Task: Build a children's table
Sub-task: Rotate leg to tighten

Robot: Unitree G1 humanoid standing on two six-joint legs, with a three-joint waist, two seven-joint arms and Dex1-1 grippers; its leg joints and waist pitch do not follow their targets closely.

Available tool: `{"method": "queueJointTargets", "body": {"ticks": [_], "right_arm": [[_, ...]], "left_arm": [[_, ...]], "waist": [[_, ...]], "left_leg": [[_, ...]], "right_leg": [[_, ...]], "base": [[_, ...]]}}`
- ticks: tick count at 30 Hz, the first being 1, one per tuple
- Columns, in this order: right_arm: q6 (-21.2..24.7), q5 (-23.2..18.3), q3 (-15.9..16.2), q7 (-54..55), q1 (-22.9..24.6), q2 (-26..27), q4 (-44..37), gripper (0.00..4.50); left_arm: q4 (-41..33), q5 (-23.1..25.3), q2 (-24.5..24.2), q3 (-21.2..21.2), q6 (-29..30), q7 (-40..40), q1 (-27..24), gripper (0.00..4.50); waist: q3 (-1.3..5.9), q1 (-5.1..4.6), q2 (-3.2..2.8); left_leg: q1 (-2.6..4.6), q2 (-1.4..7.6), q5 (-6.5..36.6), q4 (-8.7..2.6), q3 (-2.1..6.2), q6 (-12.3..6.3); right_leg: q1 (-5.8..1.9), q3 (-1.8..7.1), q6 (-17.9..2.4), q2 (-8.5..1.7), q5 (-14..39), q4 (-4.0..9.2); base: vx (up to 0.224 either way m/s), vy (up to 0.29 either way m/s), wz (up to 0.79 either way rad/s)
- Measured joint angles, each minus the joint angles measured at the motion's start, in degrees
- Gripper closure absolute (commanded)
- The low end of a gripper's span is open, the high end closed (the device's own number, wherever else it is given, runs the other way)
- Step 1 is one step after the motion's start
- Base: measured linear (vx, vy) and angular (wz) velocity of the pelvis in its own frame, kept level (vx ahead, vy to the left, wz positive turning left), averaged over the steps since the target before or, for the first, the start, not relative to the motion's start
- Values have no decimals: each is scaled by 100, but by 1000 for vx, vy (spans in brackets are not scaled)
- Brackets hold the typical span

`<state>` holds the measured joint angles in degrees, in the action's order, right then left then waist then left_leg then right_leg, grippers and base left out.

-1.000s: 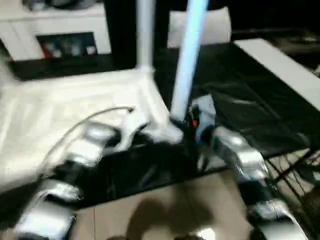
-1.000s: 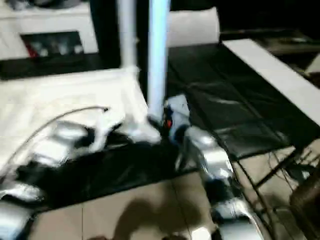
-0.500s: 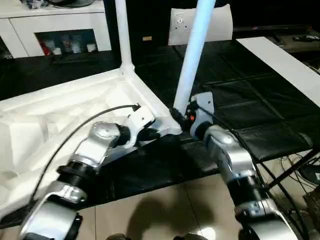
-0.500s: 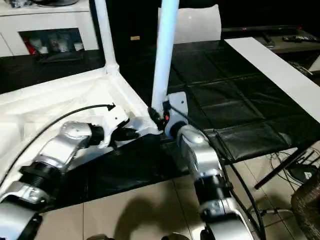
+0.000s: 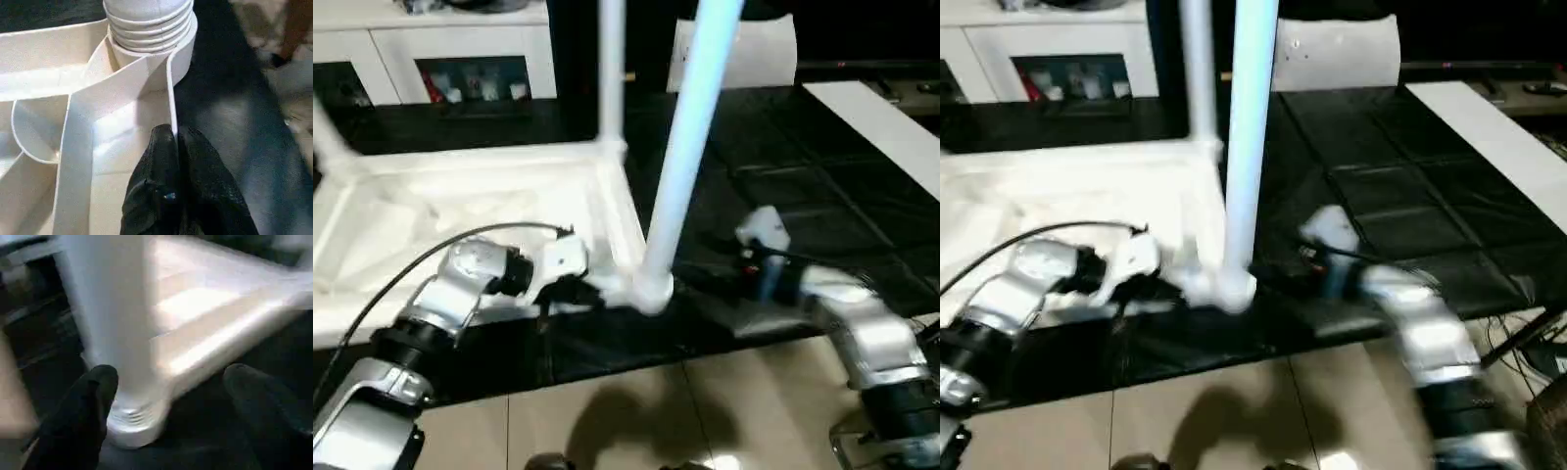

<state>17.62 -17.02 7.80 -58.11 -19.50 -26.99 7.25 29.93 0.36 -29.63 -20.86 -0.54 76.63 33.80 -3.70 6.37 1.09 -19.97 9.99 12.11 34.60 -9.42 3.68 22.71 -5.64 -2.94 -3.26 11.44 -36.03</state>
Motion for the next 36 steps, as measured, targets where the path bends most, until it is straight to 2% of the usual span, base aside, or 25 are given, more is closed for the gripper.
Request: {"method": "queueJointTargets", "body": {"ticks": [1, 3, 6, 8, 11, 13, 18, 23, 26, 29, 31, 34, 36], "right_arm": [[48, -74, 150, -332, 9, -104, -64, 64], [59, -92, 313, -711, 9, -190, -68, 97], [59, -91, 452, -1102, -8, -242, -58, 108], [97, -114, 596, -1353, -70, -302, -44, 140], [207, -133, 722, -1541, -141, -309, -16, 149], [245, -133, 829, -1644, -256, -310, 45, 181], [325, -143, 844, -1817, -310, -310, 84, 225], [502, -195, 819, -1792, -323, -309, 59, 245], [625, -250, 627, -1447, -161, -171, -26, 248], [697, -57, 307, -364, -28, 342, -32, 250], [766, 86, 157, 274, -23, 671, -4, 252], [989, 388, -357, 2107, -142, 1646, 228, 254], [1038, 515, -498, 2769, -292, 1905, 361, 254]], "left_arm": [[-5, -48, -18, -60, -38, 197, 0, 450], [-20, -70, -33, -145, -102, 411, 10, 450], [-40, -68, -37, -234, -167, 686, 43, 450], [-67, -69, -31, -288, -183, 836, 73, 450], [-112, -68, -17, -381, -206, 979, 94, 450], [-108, -65, -5, -400, -213, 1041, 139, 450], [-83, -54, 15, -438, -212, 1065, 204, 450], [-25, -65, 52, -407, -131, 1076, 232, 450], [10, -58, 152, -347, 45, 828, 231, 450], [82, 62, 278, -93, 547, 142, 237, 450], [131, 132, 385, 34, 813, -228, 270, 450], [298, 289, 927, 287, 1498, -1345, 410, 450], [358, 333, 1189, 314, 1729, -1783, 498, 450]], "waist": [[0, 25, 0], [0, 60, 0], [0, 104, 0], [1, 137, 2], [2, 190, 3], [2, 197, 3], [2, 211, 4], [2, 219, 4], [2, 223, 3], [2, 154, 2], [2, 70, 0], [3, -134, -1], [5, -182, -6]], "left_leg": [[0, 1, -4, 0, 0, -6], [-3, 1, -7, 2, 0, -10], [-5, 1, -8, 9, -2, -12], [-5, 1, -8, 11, -4, -13], [-5, 1, -9, 11, -4, -13], [-6, 1, -11, 12, -4, -16], [-9, 1, -12, 15, -4, -18], [-9, 1, -13, 15, -5, -19], [-5, 1, -17, 15, -5, -17], [-3, 3, -31, 9, -8, 16], [-3, 3, -48, 1, -10, 34], [-4, 2, -68, -4, -11, 52], [-9, 2, -72, -7, -15, 53]], "right_leg": [[-1, -2, 0, 0, 0, -1], [-2, -3, 2, -1, -1, -1], [-4, -2, 3, -4, -3, -1], [-5, -2, 4, -5, -4, -1], [-6, -2, 4, -6, -4, -1], [-5, -2, 5, -6, -4, -1], [-2, -3, 6, -9, -6, -1], [-6, -3, 9, -9, -7, -1], [-11, -3, 13, -10, -9, -1], [-7, -3, 45, -9, -18, -1], [-3, -3, 48, -10, -25, 4], [-2, -3, 50, -9, -56, 25], [0, -2, 52, -9, -73, 45]], "base": [[0, 0, 0], [0, 0, 0], [0, 0, 0], [0, 0, 0], [0, 0, 0], [0, 0, 0], [0, 0, 0], [0, 0, 0], [0, 0, 0], [0, 0, 0], [0, 0, 0], [0, 0, 0], [0, 0, 0]]}}
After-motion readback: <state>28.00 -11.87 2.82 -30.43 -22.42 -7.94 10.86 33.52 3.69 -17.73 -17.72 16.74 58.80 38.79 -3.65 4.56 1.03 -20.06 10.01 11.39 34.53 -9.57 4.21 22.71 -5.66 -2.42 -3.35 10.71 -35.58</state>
